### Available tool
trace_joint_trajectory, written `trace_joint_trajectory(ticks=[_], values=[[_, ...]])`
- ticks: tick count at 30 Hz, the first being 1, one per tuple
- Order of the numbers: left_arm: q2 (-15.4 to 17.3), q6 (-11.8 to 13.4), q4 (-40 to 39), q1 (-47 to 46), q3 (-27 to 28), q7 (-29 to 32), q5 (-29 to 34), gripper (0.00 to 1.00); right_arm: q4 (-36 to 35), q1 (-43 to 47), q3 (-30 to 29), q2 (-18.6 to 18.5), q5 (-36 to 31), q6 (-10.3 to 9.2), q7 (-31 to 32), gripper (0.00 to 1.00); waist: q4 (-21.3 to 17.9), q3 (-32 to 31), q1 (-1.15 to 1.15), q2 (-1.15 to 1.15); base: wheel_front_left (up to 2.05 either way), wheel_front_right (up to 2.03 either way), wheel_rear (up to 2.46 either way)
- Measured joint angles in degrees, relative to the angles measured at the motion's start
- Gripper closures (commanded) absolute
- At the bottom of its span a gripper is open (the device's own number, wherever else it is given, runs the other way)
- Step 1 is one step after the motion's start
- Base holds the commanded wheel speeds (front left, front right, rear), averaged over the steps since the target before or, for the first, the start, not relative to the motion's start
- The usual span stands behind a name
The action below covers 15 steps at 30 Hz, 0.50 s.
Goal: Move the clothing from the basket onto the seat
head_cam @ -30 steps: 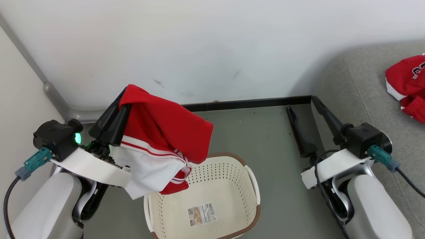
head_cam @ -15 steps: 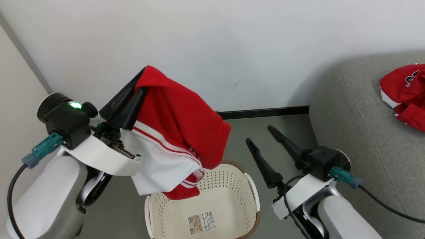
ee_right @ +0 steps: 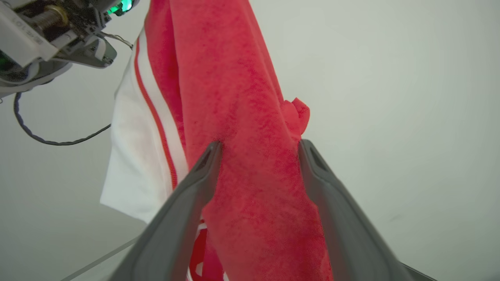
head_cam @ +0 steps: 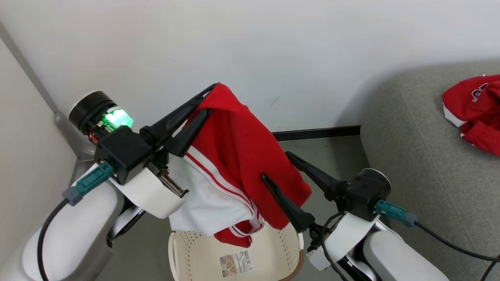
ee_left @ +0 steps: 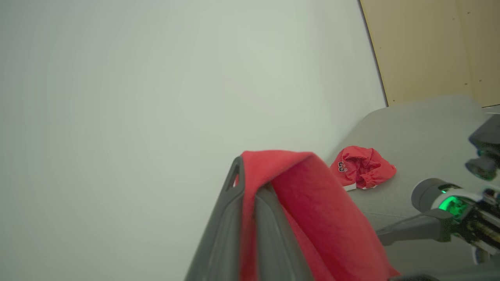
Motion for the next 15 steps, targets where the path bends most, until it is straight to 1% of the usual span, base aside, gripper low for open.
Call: trace_joint_trajectory(ticks=[10, 11, 12, 13, 15], values=[[-1.0, -0.5, -1.8, -0.5, -3.8, 1.5, 0.8, 1.00, -0.5, -0.8, 3.6, -3.0, 2.9, 0.00, 0.0, 0.00, 0.1, 0.3, 0.00, 0.00, 0.00, 0.00, 0.00], [-1.1, -0.6, -1.8, -0.5, -3.9, 1.6, 0.8, 1.00, -0.5, -1.0, 3.9, -3.2, 3.2, -0.01, 0.0, 0.24, 0.1, 0.4, 0.00, 0.00, 0.00, 0.00, 0.00], [-1.3, -0.7, -1.9, -0.5, -4.0, 1.8, 0.8, 1.00, -0.5, -1.0, 4.0, -3.3, 3.5, 0.00, 0.0, 0.59, 0.1, 0.4, 0.00, 0.00, 0.00, 0.00, 0.00], [-1.5, -0.8, -1.9, -0.5, -4.2, 2.0, 0.7, 1.00, -0.5, -1.0, 4.2, -3.3, 3.6, 0.00, 0.0, 1.00, 0.1, 0.5, 0.00, 0.00, 0.00, 0.00, 0.00], [-1.8, -0.9, -1.9, -0.5, -4.3, 2.4, 0.5, 1.00, -0.5, -1.0, 4.5, -3.7, 4.0, 0.00, 0.0, 1.00, 0.1, 0.6, 0.00, 0.00, 0.00, 0.00, 0.00]])
